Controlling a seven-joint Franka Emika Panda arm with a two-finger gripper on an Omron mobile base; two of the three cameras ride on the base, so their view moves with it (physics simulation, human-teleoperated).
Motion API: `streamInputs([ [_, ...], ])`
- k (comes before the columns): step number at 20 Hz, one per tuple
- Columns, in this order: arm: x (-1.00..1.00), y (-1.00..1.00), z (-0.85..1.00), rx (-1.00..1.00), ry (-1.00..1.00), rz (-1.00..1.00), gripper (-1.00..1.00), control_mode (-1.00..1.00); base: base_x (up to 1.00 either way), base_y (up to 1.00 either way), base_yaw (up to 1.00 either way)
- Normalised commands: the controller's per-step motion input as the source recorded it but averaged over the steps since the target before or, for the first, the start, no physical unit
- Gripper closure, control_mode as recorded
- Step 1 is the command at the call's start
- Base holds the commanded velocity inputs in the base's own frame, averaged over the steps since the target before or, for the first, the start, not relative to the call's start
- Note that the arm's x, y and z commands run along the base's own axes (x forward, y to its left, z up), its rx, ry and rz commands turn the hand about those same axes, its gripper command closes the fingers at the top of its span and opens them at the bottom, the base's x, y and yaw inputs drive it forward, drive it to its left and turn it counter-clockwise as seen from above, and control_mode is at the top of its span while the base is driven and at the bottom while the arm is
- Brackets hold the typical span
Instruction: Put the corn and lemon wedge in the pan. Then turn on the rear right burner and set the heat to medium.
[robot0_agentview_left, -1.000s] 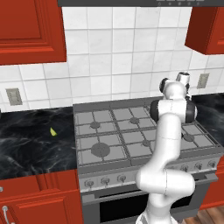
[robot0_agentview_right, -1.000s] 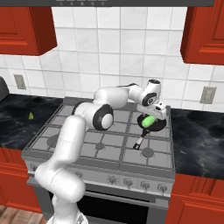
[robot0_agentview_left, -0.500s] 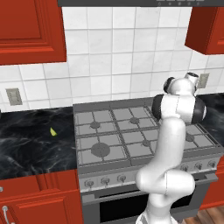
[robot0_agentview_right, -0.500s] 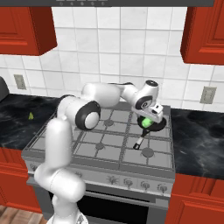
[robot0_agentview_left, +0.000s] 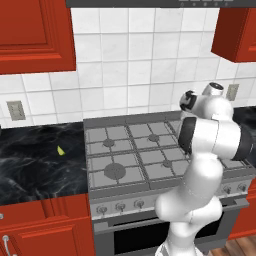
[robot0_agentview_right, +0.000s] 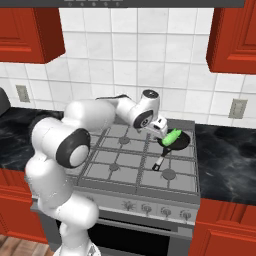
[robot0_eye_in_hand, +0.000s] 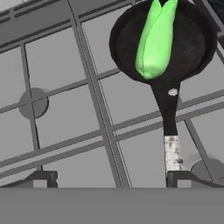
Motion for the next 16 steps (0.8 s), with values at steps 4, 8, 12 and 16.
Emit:
streamInputs([
  [4,-0.27,0.93,0.43,-0.04,0.00,0.11,-1.00,-1.00,0.00,0.00,0.00],
  [8,-0.23,0.90,0.33,-0.02,0.00,0.13,-1.00,-1.00,0.00,0.00,0.00],
  [12,-0.24,0.87,0.24,0.00,0.00,0.16,-1.00,-1.00,0.00,0.00,0.00],
  [16,-0.13,0.85,0.22,0.00,0.00,0.18,-1.00,-1.00,0.00,0.00,0.00],
])
